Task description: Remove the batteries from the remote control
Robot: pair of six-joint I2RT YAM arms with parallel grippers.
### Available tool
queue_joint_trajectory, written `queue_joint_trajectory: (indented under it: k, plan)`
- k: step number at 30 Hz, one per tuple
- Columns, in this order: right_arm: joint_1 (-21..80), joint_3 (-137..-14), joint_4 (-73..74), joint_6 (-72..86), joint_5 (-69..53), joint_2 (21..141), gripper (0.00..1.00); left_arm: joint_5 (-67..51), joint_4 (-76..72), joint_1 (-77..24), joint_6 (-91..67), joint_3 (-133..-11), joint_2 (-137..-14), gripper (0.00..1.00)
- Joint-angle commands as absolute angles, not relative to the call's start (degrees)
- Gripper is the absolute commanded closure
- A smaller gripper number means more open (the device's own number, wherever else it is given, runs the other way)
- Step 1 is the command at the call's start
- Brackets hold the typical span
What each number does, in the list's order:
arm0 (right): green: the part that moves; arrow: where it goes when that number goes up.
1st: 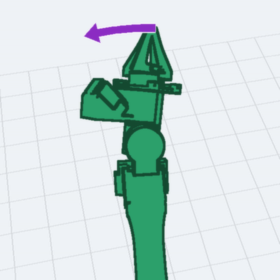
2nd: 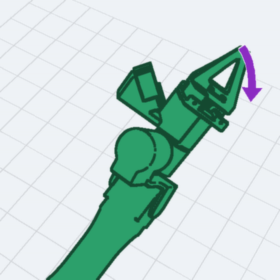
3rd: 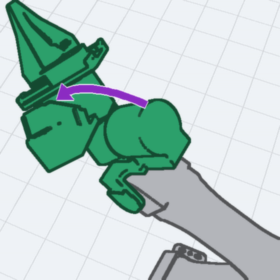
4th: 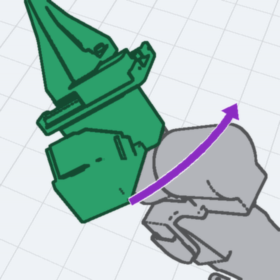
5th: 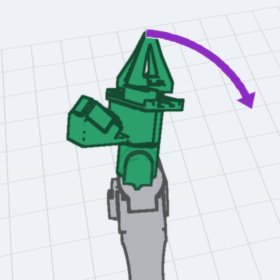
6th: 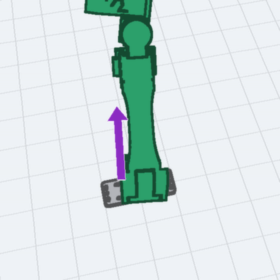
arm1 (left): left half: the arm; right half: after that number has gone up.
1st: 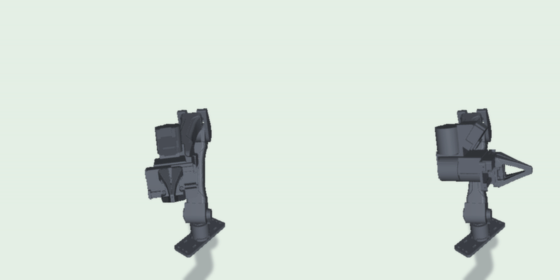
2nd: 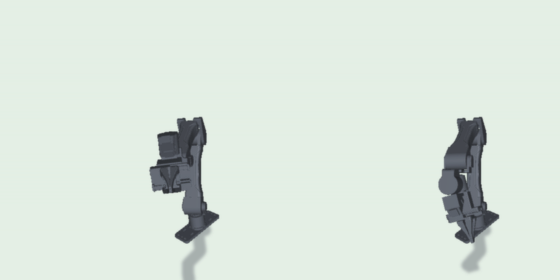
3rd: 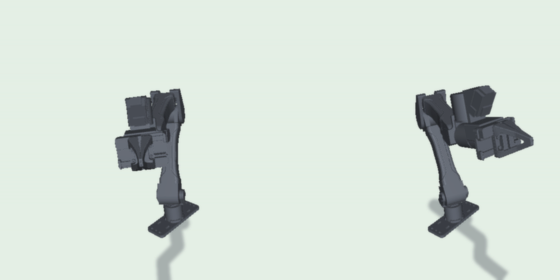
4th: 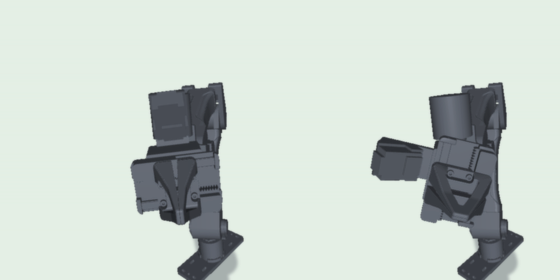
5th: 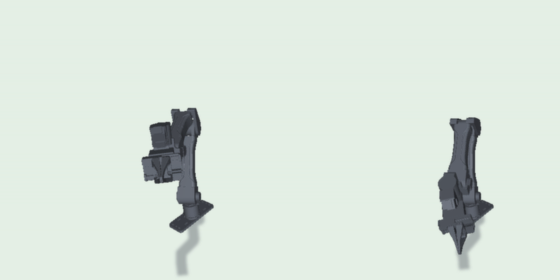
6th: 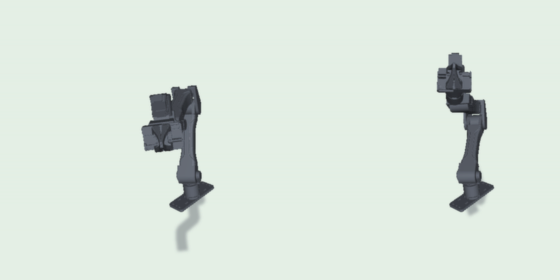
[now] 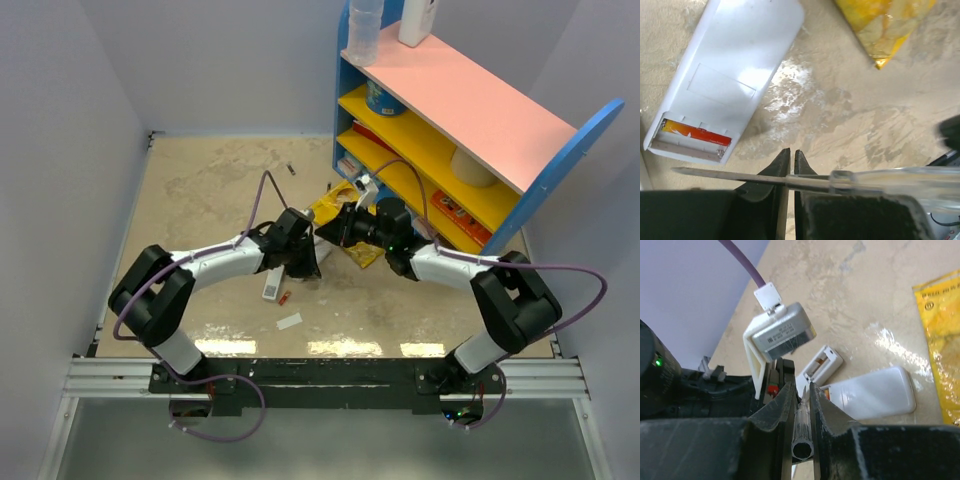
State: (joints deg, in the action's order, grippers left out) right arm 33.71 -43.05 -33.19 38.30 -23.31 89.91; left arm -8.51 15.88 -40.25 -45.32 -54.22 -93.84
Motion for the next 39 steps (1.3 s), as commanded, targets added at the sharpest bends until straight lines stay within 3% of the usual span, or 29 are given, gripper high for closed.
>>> queue_joint_trajectory:
  k: [1,7,18,28,39]
  plan:
    - [33.66,-48.69,-27.87,34.81,-22.77,85.78,1.0,-5.64,18.44,-39.73,-43.68,-55.72,-90.53,0.87]
    - [33.66,-53.77,-20.41,26.74,-18.82,86.21,1.0,-4.4,22.05,-35.87,-42.63,-53.44,-87.54,0.87]
    - [33.66,-66.88,-10.64,16.88,-13.98,98.52,1.0,-5.98,21.88,-34.19,-42.19,-50.28,-84.81,0.86]
    - [34.1,-69.35,-5.63,11.87,-8.88,102.22,1.0,-6.77,21.01,-31.99,-41.31,-48.87,-83.58,0.86]
    - [34.8,-64.34,-3.16,10.55,-6.15,98.0,1.0,-6.77,20.65,-29.97,-39.11,-52.11,-86.22,0.86]
